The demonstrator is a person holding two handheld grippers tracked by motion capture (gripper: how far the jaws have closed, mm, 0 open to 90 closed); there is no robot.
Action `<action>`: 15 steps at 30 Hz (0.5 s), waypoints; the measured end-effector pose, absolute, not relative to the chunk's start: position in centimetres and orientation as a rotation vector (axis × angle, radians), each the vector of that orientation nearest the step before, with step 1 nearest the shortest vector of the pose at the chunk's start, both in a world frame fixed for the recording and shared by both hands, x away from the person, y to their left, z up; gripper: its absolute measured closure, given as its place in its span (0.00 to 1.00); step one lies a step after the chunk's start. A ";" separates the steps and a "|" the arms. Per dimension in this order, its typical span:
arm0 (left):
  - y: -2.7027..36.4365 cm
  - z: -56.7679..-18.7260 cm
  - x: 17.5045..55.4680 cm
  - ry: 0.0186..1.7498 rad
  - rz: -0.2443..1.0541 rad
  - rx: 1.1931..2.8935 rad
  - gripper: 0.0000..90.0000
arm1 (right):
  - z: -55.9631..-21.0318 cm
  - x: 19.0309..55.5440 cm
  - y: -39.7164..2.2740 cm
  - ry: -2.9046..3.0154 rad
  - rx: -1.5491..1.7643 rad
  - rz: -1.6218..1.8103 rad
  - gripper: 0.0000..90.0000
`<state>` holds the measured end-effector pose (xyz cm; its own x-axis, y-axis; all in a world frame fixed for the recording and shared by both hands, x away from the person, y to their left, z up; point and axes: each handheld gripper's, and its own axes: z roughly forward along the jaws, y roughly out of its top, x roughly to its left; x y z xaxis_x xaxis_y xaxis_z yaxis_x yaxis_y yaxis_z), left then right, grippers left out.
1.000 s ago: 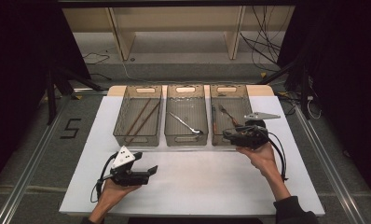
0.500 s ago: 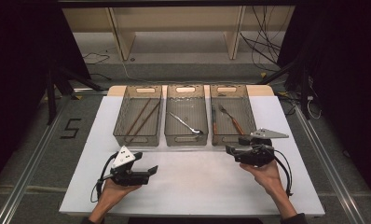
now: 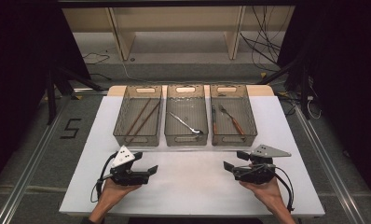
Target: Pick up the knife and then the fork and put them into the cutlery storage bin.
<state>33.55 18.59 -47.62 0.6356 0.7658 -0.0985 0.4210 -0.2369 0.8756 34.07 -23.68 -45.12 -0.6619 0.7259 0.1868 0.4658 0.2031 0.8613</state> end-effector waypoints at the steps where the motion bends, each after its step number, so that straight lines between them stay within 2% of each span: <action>1: 18.6 -47.6 33.5 0.945 0.436 1.867 0.21 | -45.2 33.9 -23.6 2.220 1.129 1.442 0.30; 15: 18.8 -47.7 33.5 0.939 0.408 1.849 0.20 | -46.1 32.2 -24.0 2.190 1.108 1.480 0.23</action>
